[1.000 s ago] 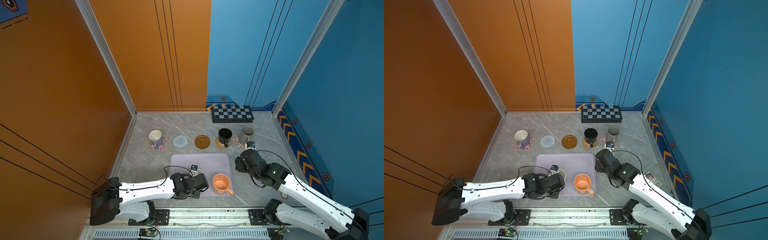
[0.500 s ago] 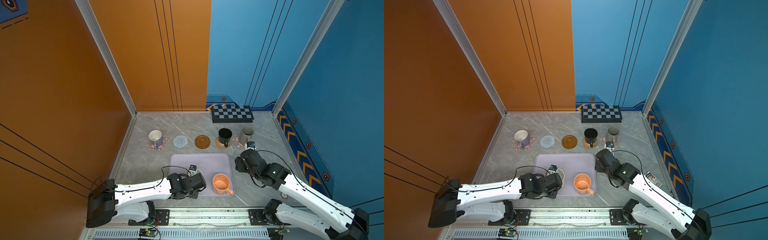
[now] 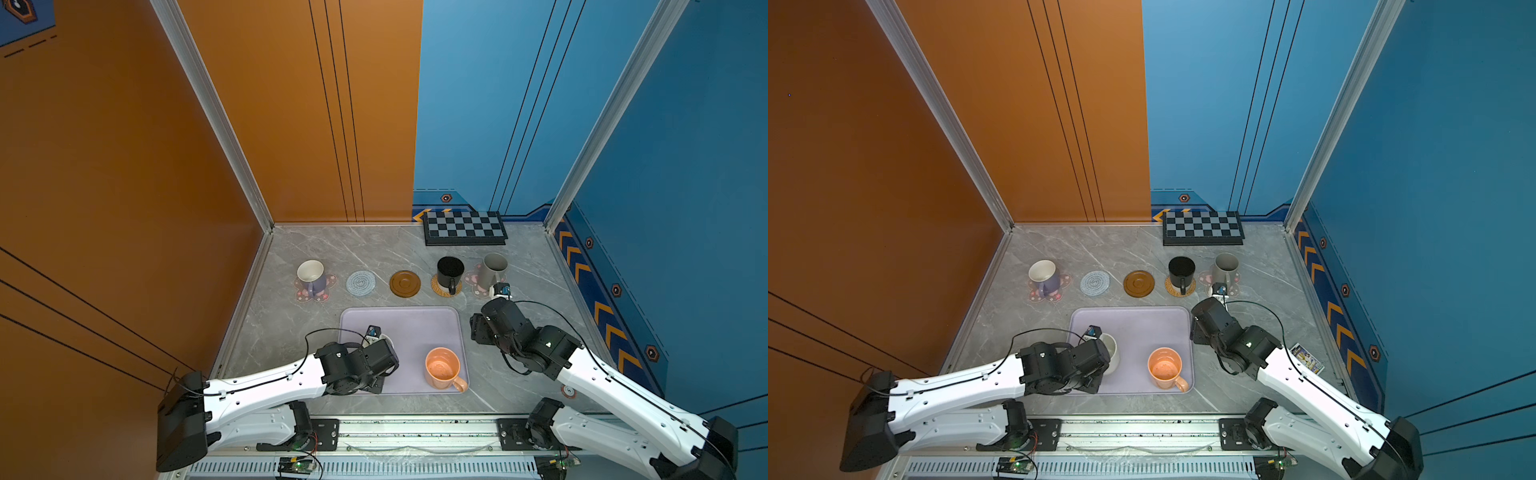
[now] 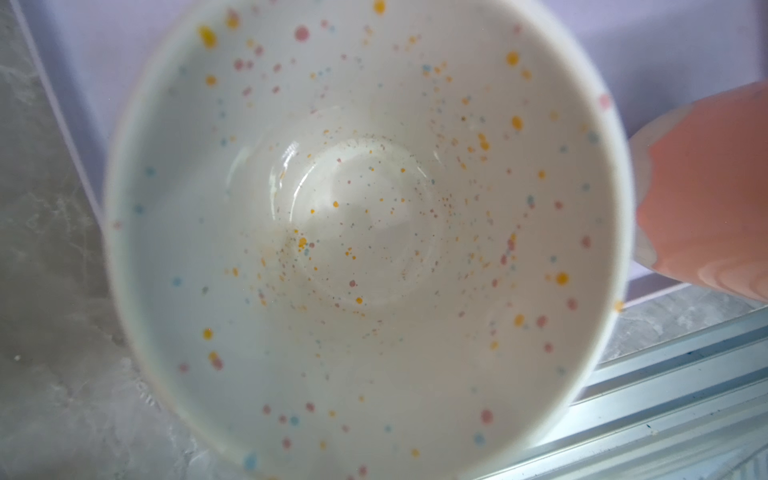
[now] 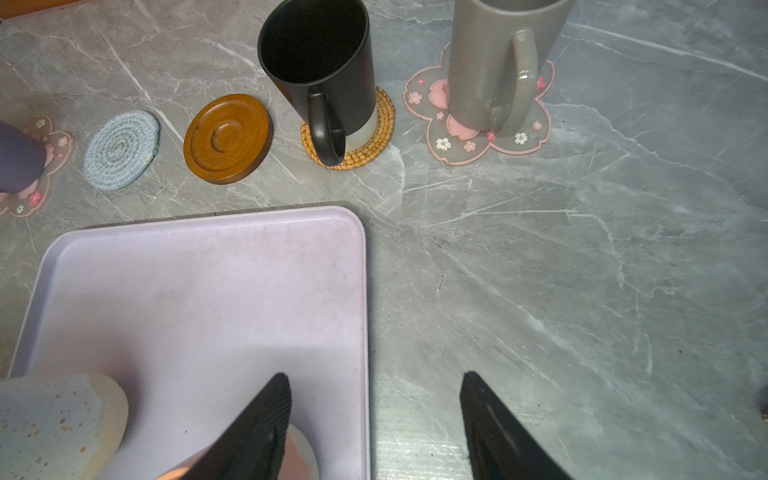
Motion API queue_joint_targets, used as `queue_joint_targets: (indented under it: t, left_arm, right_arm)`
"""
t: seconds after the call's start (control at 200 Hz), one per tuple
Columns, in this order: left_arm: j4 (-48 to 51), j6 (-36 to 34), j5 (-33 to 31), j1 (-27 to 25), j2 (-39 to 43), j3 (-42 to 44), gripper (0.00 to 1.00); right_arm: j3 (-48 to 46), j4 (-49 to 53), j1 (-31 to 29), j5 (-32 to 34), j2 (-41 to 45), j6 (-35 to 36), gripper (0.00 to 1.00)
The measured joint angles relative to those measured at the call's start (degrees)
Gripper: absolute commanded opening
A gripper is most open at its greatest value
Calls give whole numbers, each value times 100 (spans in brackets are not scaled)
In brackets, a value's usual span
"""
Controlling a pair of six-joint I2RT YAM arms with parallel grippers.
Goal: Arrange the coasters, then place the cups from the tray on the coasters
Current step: 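Lower the open left gripper onto the white speckled mug's rim on the tray, then close the left gripper on the rim and lift the white speckled mug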
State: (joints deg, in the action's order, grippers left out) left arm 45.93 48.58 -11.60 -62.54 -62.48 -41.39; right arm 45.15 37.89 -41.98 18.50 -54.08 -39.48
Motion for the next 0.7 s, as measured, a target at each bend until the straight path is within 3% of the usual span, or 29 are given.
queue_joint_targets:
  t: [0.701]
  left_arm:
    - [315,-1384,267,1635,-107,-632,0]
  right_arm:
    - [-142,17,0,-284,363,-155,69]
